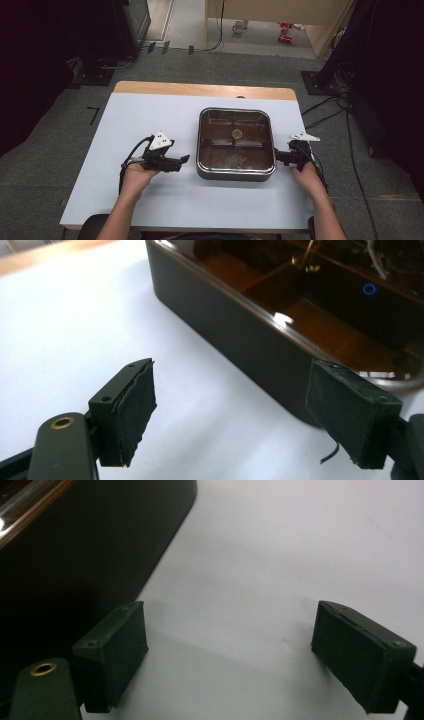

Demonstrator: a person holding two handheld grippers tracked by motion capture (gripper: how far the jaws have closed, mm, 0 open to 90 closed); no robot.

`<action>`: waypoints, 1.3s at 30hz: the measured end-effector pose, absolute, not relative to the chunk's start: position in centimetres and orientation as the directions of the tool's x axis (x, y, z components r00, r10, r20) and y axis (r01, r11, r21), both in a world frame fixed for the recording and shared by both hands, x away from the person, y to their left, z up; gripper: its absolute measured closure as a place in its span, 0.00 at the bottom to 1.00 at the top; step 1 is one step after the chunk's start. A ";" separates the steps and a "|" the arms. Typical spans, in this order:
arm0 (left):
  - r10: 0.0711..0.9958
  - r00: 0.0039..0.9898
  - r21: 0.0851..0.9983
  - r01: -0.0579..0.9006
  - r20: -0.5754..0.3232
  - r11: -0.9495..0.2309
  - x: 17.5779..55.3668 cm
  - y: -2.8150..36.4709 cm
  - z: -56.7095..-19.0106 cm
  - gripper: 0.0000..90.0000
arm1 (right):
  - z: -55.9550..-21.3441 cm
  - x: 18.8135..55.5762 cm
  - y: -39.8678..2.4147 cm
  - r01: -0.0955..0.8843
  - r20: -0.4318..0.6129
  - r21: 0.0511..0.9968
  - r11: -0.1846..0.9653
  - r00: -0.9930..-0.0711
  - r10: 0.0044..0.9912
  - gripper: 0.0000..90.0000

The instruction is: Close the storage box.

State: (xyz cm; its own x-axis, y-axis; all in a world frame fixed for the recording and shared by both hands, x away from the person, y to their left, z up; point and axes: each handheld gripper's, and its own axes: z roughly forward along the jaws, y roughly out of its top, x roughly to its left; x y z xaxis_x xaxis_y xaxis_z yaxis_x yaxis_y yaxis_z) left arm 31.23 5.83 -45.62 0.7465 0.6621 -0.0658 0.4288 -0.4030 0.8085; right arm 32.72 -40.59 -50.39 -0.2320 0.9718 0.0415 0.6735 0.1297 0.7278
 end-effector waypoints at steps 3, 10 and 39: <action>0.665 0.744 0.784 0.454 -0.071 -0.424 31.0 5.8 -46.6 0.22 | -50.4 32.7 -40.6 0.673 0.041 0.728 0.130 -0.232 0.972 0.16; 0.664 0.744 0.735 0.490 -0.073 -0.468 30.9 5.3 -47.8 0.24 | -50.4 32.7 -40.6 0.673 0.042 0.728 0.130 -0.232 0.972 0.16; 0.684 0.729 0.733 0.466 -0.001 -0.496 30.3 3.9 -49.9 0.21 | -50.4 32.7 -40.6 0.673 0.041 0.728 0.130 -0.232 0.972 0.16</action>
